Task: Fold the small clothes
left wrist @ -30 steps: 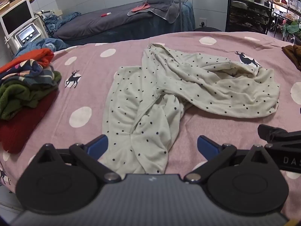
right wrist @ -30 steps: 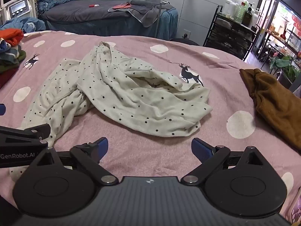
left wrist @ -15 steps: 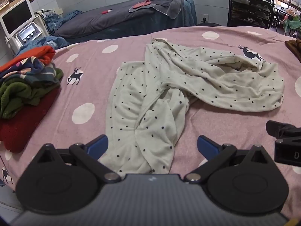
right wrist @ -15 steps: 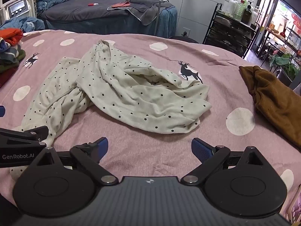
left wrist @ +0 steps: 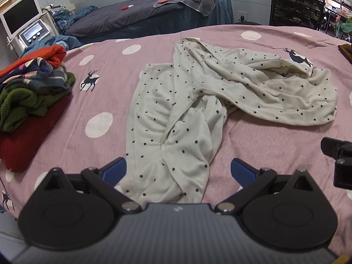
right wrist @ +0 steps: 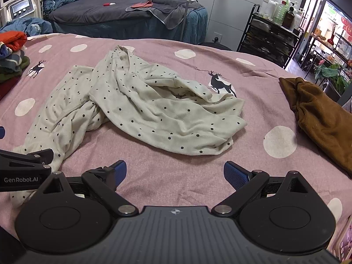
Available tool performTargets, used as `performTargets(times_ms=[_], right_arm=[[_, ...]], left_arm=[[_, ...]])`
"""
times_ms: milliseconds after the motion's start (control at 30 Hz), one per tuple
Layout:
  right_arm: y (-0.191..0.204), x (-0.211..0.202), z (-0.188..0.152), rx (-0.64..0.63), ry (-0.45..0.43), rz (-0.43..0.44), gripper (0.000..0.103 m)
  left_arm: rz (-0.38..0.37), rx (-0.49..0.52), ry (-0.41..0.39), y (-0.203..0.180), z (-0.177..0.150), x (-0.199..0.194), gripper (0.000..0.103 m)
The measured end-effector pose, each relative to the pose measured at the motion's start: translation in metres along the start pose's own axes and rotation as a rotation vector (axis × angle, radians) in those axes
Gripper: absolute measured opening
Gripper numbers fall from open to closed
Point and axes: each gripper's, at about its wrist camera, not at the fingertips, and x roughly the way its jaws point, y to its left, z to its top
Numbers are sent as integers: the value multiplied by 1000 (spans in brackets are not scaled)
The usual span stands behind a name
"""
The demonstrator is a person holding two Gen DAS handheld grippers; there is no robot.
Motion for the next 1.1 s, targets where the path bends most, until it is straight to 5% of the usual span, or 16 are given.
performTargets(times_ms=[1100], right_arm=[[3,-7,0,-11,-7,2,103]], left_arm=[[5,4,-7,1,-3,-2,103]])
